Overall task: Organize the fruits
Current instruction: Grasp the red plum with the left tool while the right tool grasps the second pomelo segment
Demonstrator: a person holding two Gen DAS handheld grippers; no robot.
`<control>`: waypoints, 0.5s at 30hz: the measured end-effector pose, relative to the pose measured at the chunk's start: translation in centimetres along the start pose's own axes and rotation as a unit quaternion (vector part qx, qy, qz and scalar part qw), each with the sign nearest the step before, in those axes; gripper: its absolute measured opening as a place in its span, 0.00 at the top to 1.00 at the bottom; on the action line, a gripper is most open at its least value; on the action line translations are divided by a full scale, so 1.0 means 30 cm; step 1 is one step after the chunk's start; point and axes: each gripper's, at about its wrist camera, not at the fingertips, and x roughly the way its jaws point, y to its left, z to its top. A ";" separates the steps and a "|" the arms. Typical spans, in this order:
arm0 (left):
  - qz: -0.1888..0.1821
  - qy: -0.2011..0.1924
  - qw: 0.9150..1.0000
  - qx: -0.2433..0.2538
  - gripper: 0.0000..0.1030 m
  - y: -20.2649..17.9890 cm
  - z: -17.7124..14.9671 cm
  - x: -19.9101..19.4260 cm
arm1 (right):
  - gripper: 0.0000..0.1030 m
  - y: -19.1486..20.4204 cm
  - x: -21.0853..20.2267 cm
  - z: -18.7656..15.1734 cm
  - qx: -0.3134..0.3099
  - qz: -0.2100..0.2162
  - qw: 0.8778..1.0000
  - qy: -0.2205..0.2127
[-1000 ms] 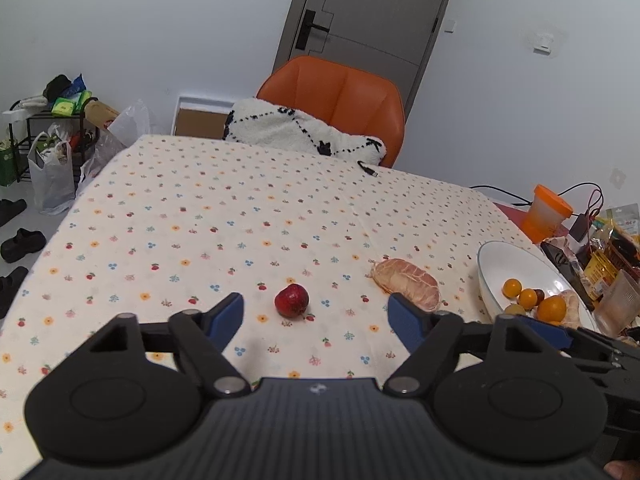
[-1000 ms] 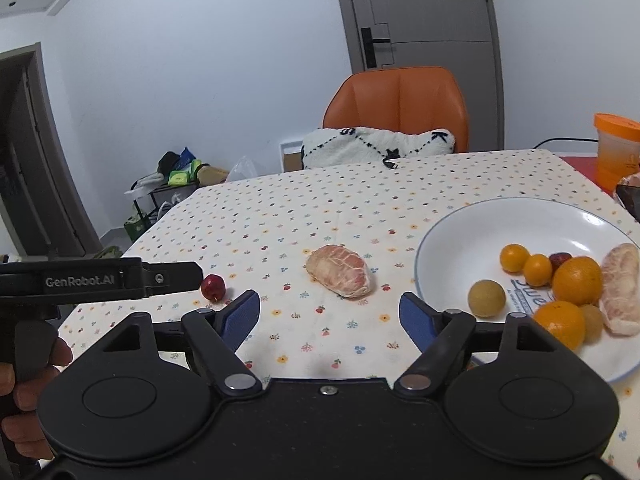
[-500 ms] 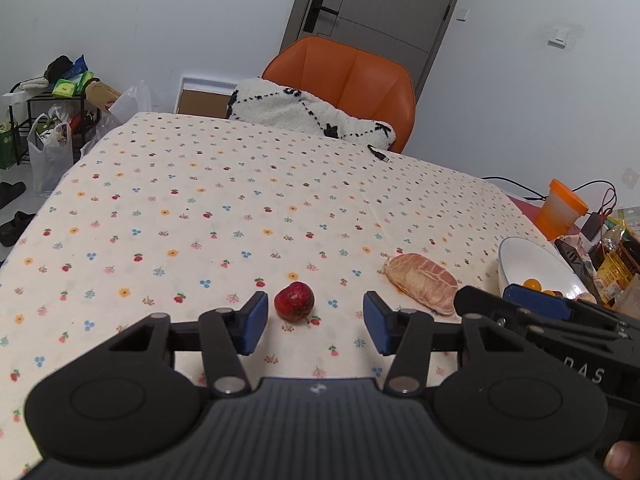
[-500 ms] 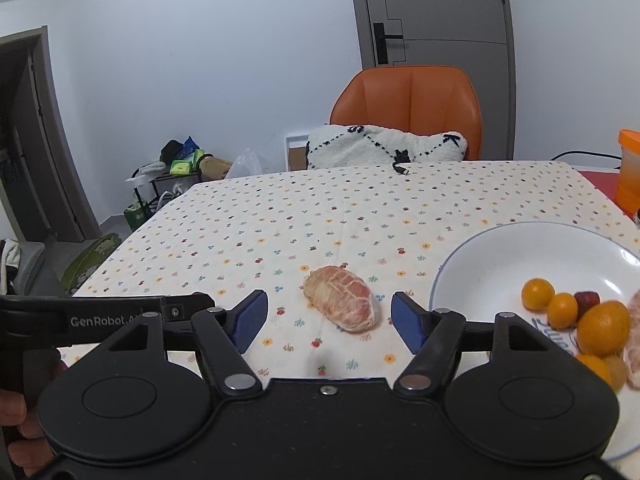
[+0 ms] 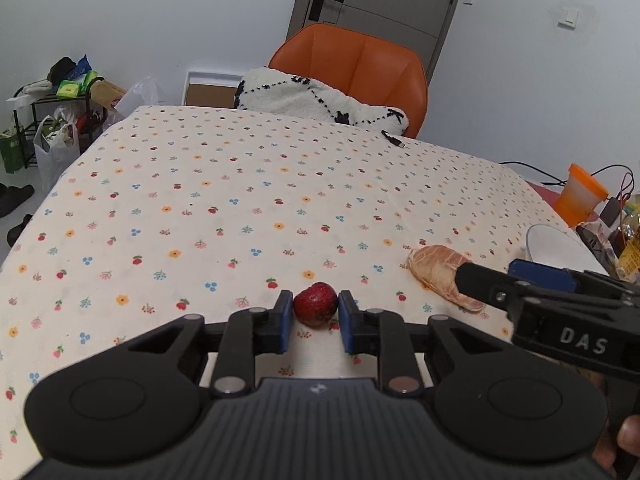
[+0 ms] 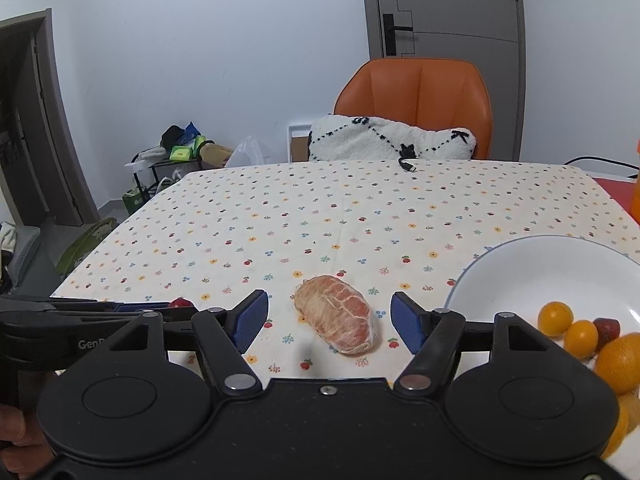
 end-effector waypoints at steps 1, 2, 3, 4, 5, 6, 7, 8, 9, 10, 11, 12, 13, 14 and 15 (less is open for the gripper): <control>0.000 -0.002 1.000 -0.001 0.78 0.001 0.002 -0.001 | 0.35 0.001 0.006 0.002 -0.002 0.001 1.000 0.002; -0.001 -0.005 1.000 -0.002 0.78 0.000 0.005 -0.001 | 0.36 0.002 0.012 0.005 -0.004 0.001 1.000 0.003; -0.003 -0.008 1.000 -0.004 0.78 0.001 0.009 -0.002 | 0.36 0.005 0.020 0.010 -0.007 0.002 1.000 0.004; -0.005 -0.009 1.000 -0.005 0.78 0.002 0.013 -0.005 | 0.36 0.009 0.026 0.014 -0.011 0.004 1.000 0.006; -0.005 -0.011 1.000 -0.006 0.78 0.003 0.015 -0.005 | 0.36 0.013 0.032 0.018 -0.017 0.004 1.000 0.007; -0.005 -0.012 1.000 -0.008 0.78 0.005 0.017 -0.005 | 0.36 0.017 0.040 0.023 -0.022 0.004 1.000 0.008; -0.006 -0.013 1.000 -0.010 0.78 0.009 0.020 -0.006 | 0.36 0.019 0.046 0.028 -0.026 0.003 1.000 0.009; -0.006 -0.014 1.000 -0.012 0.78 0.013 0.021 -0.008 | 0.36 0.019 0.052 0.033 -0.028 0.004 1.000 0.010; -0.006 -0.015 1.000 -0.015 0.78 0.017 0.022 -0.010 | 0.36 0.018 0.058 0.038 -0.029 0.004 1.000 0.011; -0.006 -0.016 1.000 -0.017 0.78 0.022 0.024 -0.011 | 0.36 0.018 0.065 0.041 -0.030 0.003 0.999 0.013; -0.005 -0.017 1.000 -0.020 0.78 0.027 0.024 -0.012 | 0.36 0.018 0.073 0.042 -0.032 0.003 0.999 0.015; -0.005 -0.019 1.000 -0.023 0.78 0.032 0.025 -0.014 | 0.36 0.018 0.079 0.043 -0.034 0.002 0.999 0.018; -0.006 -0.020 0.999 -0.027 0.78 0.039 0.025 -0.014 | 0.36 0.019 0.083 0.040 -0.036 0.002 0.999 0.020; -0.006 -0.019 0.999 -0.031 0.78 0.045 0.024 -0.014 | 0.36 0.021 0.088 0.038 -0.038 0.002 0.999 0.024; -0.005 -0.019 0.999 -0.033 0.78 0.050 0.024 -0.014 | 0.36 0.022 0.092 0.036 -0.041 0.003 0.999 0.026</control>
